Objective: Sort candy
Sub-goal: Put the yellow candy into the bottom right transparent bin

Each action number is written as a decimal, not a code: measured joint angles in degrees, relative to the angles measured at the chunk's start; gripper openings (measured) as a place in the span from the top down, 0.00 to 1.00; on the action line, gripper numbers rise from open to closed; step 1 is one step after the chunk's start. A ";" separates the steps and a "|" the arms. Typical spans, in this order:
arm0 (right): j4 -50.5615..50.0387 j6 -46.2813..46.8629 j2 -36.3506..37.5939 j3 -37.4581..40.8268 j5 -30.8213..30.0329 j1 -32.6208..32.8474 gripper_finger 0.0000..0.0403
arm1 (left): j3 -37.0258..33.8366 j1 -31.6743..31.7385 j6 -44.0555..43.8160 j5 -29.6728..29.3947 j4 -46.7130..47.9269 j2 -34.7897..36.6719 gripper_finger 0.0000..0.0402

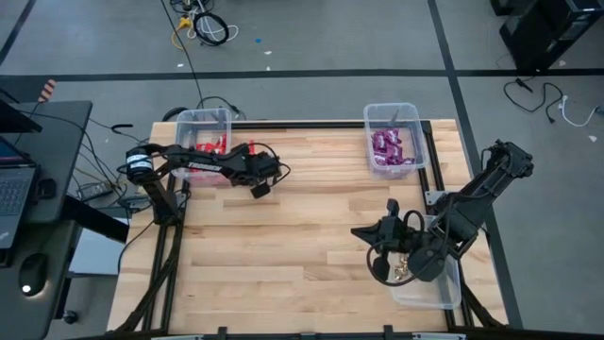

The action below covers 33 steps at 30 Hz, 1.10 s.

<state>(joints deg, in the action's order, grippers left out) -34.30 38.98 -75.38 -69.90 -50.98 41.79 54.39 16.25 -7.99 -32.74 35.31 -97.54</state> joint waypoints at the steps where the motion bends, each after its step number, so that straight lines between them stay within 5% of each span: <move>1: 0.00 -0.16 0.01 -0.01 -0.01 -0.12 1.00 | -0.04 0.00 -0.04 1.27 -0.06 0.00 0.63; 13: 0.00 -0.65 -0.01 -0.01 0.04 -0.69 1.00 | -0.03 -4.10 3.11 17.99 0.44 0.02 0.63; 24: -0.02 -1.38 0.01 -0.01 0.07 -0.69 1.00 | 5.84 -8.61 3.11 18.43 11.12 0.33 0.63; 33: -0.22 -5.16 0.01 0.01 0.09 -0.69 1.00 | 5.71 -13.46 11.67 17.95 18.47 4.05 0.63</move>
<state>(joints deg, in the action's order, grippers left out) -34.52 33.82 -75.38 -69.89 -50.89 41.10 60.10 2.79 3.68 -14.79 53.78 -93.48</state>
